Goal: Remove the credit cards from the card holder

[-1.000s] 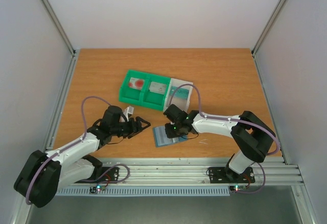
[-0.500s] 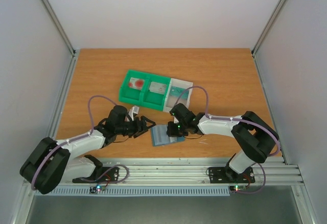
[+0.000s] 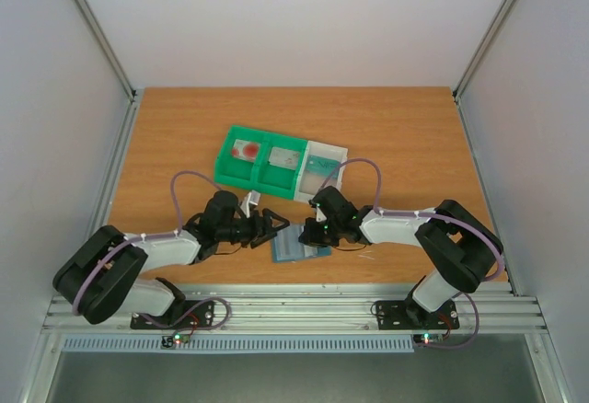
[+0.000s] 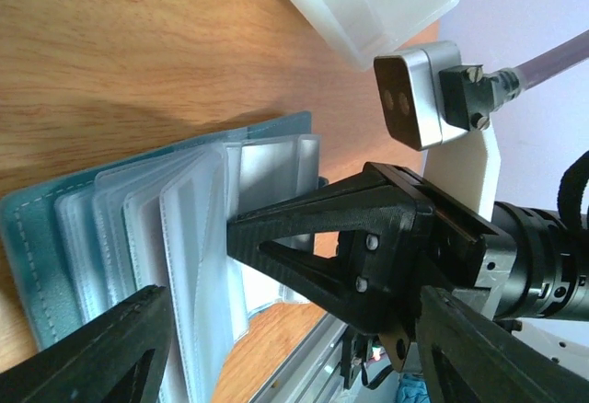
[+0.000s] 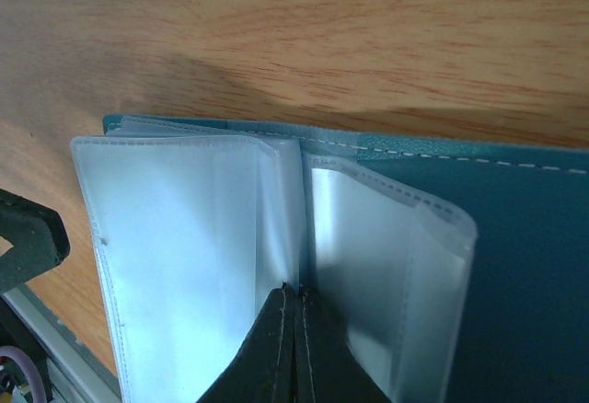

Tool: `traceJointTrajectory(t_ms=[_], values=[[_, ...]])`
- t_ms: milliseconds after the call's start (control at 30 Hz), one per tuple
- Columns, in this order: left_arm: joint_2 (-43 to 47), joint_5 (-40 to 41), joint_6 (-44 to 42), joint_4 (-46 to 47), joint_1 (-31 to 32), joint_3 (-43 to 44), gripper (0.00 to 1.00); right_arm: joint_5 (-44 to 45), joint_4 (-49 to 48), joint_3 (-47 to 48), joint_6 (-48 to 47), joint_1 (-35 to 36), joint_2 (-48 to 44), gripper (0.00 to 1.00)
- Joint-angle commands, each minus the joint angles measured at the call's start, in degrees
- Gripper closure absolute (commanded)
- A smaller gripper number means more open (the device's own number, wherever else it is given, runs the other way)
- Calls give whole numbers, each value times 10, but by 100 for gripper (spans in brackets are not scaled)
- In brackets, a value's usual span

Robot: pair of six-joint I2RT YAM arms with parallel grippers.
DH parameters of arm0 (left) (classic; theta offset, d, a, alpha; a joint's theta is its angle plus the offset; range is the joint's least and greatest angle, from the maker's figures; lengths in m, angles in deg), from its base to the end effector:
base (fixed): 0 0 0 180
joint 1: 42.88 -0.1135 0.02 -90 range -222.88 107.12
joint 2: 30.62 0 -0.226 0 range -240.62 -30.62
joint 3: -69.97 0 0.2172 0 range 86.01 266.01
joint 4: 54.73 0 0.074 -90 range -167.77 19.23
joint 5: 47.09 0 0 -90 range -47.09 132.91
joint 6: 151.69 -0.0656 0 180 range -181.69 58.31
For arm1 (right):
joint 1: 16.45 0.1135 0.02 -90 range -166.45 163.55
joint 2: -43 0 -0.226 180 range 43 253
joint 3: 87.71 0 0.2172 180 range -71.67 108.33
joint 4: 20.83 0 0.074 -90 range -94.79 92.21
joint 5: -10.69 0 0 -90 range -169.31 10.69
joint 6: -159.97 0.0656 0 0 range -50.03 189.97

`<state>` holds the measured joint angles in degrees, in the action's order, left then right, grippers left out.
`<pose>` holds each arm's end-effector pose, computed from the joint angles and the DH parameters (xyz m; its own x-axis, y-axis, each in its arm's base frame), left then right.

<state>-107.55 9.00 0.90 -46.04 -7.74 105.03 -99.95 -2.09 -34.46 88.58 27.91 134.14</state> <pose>0.1737 -0.1670 0.1184 -0.9690 -0.2189 -0.1143 -0.0016 0.4683 -0.8835 0.1771 0.2056 0.0930 -0.8189 -0.3831 -0.4273 -0.5609 0.6920 0.4545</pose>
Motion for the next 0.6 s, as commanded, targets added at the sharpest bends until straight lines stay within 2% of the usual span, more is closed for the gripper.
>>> traceJointTrajectory(t_ms=[0,567], values=[[-16,-3,8,74,4,0,27,7,27,-17,6,-2,11,99],[-76,-19,11,117,4,14,28,2,25,-17,4,-4,11,99]])
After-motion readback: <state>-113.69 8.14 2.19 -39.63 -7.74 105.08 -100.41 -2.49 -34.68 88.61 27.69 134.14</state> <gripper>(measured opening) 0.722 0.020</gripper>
